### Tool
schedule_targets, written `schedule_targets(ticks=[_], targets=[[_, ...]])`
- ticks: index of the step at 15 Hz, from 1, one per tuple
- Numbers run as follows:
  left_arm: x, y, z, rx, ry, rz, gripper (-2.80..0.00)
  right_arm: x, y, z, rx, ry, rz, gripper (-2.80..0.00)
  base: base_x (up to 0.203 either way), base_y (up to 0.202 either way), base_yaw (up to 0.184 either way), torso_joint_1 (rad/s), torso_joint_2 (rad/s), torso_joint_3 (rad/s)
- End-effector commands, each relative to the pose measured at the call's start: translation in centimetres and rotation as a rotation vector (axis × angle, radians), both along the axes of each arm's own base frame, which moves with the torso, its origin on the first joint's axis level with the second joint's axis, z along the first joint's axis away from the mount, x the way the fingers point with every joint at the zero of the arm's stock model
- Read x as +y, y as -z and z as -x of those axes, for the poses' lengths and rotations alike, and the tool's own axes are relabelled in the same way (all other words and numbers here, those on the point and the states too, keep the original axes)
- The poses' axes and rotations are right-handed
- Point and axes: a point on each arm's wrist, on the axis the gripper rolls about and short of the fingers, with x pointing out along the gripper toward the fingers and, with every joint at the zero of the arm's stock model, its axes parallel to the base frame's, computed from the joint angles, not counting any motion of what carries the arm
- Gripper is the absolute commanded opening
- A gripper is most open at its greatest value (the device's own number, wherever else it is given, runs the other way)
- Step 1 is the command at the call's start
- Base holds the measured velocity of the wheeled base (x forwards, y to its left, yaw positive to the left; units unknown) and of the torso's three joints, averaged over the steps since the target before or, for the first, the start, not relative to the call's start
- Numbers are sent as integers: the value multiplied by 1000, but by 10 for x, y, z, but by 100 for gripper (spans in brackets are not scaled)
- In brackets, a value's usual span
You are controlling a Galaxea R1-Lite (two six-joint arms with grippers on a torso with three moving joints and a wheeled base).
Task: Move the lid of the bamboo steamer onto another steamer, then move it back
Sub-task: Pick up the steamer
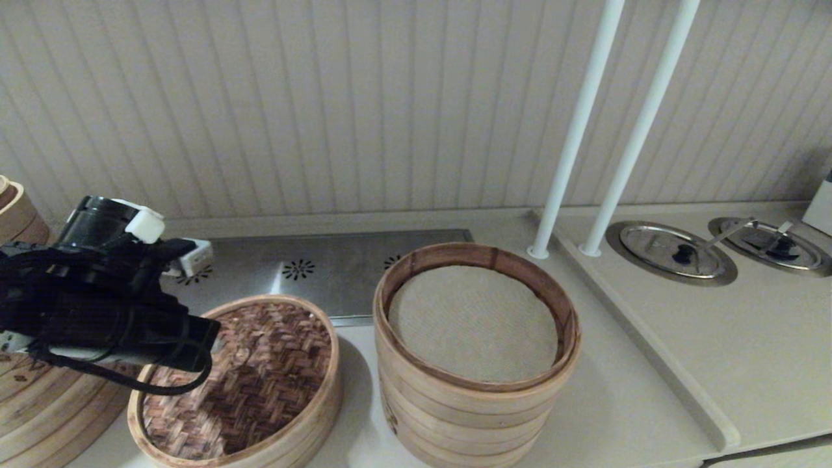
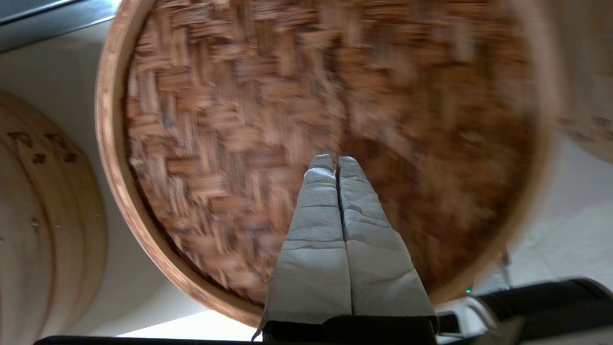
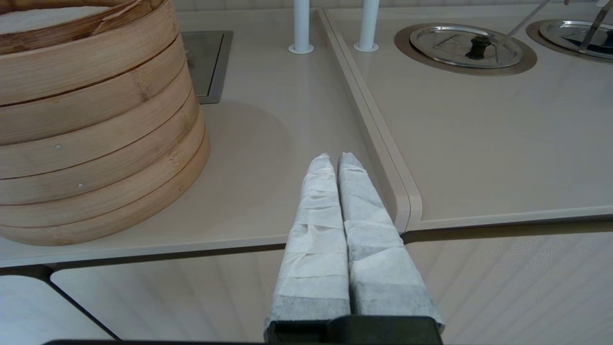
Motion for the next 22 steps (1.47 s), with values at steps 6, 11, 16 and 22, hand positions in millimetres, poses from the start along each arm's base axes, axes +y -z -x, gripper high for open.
schedule_targets(ticks=[6,11,16,22], targets=[[-5,23,-19,82,1,-19,0,0,1,0,4,0,0,-280,0,0,0,0,0,0],[-7,34,-30,83,0,-20,0,0,1,0,5,0,0,-280,0,0,0,0,0,0],[-8,40,-34,90,1,-20,0,0,1,0,5,0,0,-280,0,0,0,0,0,0],[-9,43,-37,74,-1,-17,-280,0,1,0,5,0,0,-280,0,0,0,0,0,0]])
